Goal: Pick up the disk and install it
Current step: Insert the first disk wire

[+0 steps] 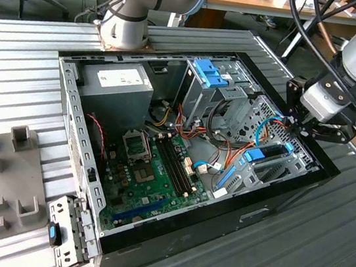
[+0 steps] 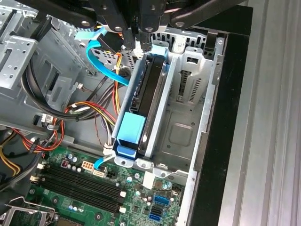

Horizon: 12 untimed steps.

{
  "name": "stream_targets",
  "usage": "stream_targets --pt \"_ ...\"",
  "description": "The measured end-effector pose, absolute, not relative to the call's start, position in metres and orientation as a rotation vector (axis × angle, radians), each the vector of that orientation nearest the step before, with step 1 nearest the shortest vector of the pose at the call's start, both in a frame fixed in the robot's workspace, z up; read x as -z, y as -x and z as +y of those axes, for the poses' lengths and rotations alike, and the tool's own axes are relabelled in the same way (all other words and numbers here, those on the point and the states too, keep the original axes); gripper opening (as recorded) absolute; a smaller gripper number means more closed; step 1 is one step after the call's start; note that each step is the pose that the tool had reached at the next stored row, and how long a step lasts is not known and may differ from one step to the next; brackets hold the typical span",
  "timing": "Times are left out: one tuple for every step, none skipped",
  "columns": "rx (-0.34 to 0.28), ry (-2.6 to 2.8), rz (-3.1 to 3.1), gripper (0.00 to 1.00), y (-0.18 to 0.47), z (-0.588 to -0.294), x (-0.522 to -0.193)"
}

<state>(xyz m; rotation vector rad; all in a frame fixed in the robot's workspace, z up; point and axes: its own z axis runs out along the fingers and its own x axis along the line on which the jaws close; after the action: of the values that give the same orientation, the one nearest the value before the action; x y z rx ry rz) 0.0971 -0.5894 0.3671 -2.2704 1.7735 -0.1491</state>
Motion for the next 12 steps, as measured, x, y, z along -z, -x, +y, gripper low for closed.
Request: stream_targets --pt "0.151 2.261 1.786 0.16 -0.0971 -0.5894 -0.3671" --pt "0.153 2.251 1.800 0.16 -0.0970 -0.5895 -0.3671" --pt "0.154 2.243 1.810 0.16 -0.0966 -0.5895 -0.3670" --pt "0.153 2.236 1.816 0.16 -0.0960 -0.5896 -0.3671" --pt "0.150 2.229 1.820 0.16 -0.0954 -0.5895 -0.3672" --pt "0.144 2.217 1.826 0.16 -0.0946 -0.5895 -0.3671" --pt "0.141 2.211 1.829 0.16 -0.0942 -0.5894 -0.3672" --pt "0.136 2.202 1.833 0.16 -0.0938 -0.5895 -0.3671" --pt "0.128 2.191 1.835 0.16 -0.0935 -0.5894 -0.3671" --pt "0.120 2.183 1.837 0.16 -0.0934 -0.5894 -0.3671" --pt "0.113 2.174 1.839 0.16 -0.0932 -0.5895 -0.3671" --pt "0.109 2.167 1.842 0.16 -0.0930 -0.5895 -0.3671"
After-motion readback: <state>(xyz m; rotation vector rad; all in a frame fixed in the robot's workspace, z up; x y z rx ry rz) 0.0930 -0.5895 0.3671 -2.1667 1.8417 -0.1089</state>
